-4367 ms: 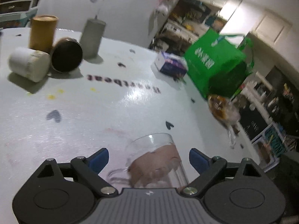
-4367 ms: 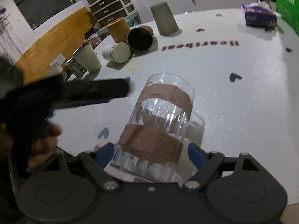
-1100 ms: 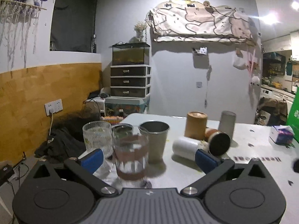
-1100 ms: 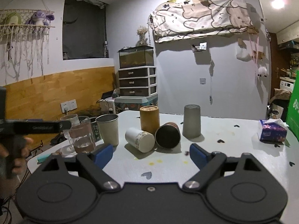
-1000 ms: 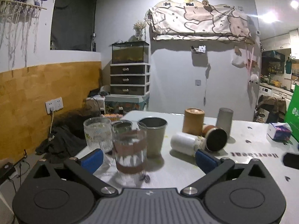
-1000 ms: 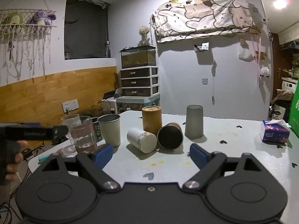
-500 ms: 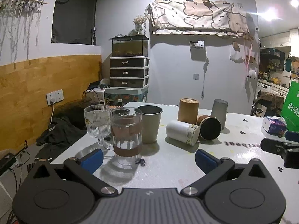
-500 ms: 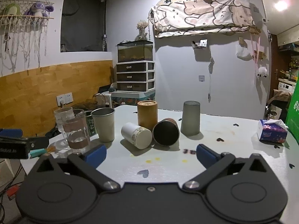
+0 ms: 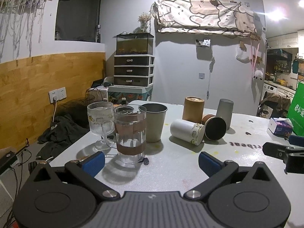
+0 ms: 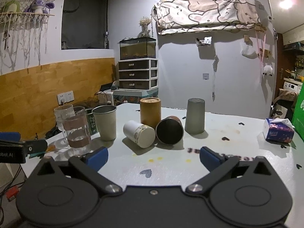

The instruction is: Flip cup upright

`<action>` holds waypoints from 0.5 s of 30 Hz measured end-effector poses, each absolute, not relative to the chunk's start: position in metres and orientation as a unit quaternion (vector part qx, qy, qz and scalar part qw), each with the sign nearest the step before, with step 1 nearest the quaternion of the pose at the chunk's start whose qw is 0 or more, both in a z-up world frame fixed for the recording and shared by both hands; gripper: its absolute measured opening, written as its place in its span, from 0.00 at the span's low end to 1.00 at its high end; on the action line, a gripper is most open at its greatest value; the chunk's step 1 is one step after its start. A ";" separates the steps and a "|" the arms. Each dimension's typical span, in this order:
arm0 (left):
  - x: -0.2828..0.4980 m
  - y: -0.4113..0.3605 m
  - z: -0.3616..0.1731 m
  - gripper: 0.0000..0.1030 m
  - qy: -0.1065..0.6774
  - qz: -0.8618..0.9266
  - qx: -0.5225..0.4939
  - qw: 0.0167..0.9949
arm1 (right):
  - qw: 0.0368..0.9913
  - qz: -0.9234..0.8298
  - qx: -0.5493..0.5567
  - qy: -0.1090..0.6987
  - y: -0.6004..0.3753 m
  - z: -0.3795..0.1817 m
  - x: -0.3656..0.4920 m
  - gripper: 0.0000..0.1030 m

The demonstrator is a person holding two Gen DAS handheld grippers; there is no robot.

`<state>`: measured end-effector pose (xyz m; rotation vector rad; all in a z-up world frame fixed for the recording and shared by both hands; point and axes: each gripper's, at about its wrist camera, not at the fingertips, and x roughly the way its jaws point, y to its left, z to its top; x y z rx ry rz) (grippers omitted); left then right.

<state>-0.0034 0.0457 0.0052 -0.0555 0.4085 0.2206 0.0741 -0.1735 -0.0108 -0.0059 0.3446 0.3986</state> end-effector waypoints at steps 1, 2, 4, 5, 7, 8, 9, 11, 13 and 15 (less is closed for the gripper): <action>-0.003 0.046 0.005 1.00 0.203 0.109 -0.027 0.973 | 0.965 0.198 -0.003 0.170 -0.173 -0.011 0.074 1.00; -0.003 0.046 0.005 1.00 0.203 0.108 -0.028 0.973 | 0.965 0.198 -0.004 0.170 -0.173 -0.010 0.074 1.00; -0.003 0.046 0.005 1.00 0.204 0.108 -0.027 0.973 | 0.965 0.198 -0.006 0.172 -0.173 -0.010 0.074 1.00; -0.003 0.046 0.005 1.00 0.204 0.108 -0.028 0.973 | 0.965 0.197 -0.006 0.172 -0.173 -0.010 0.074 1.00; -0.003 0.046 0.005 1.00 0.204 0.108 -0.028 0.973 | 0.965 0.197 -0.006 0.173 -0.173 -0.011 0.074 1.00; -0.003 0.046 0.005 1.00 0.204 0.108 -0.028 0.973 | 0.965 0.197 -0.006 0.173 -0.173 -0.011 0.074 1.00; -0.003 0.046 0.005 1.00 0.204 0.108 -0.027 0.973 | 0.965 0.197 -0.006 0.173 -0.173 -0.011 0.073 1.00; -0.003 0.046 0.005 1.00 0.204 0.108 -0.028 0.973 | 0.965 0.197 -0.006 0.173 -0.173 -0.011 0.074 1.00; -0.003 0.046 0.005 1.00 0.204 0.108 -0.028 0.973 | 0.965 0.198 -0.007 0.174 -0.173 -0.012 0.073 1.00; -0.003 0.046 0.005 1.00 0.204 0.108 -0.027 0.973 | 0.964 0.199 -0.008 0.174 -0.173 -0.012 0.073 1.00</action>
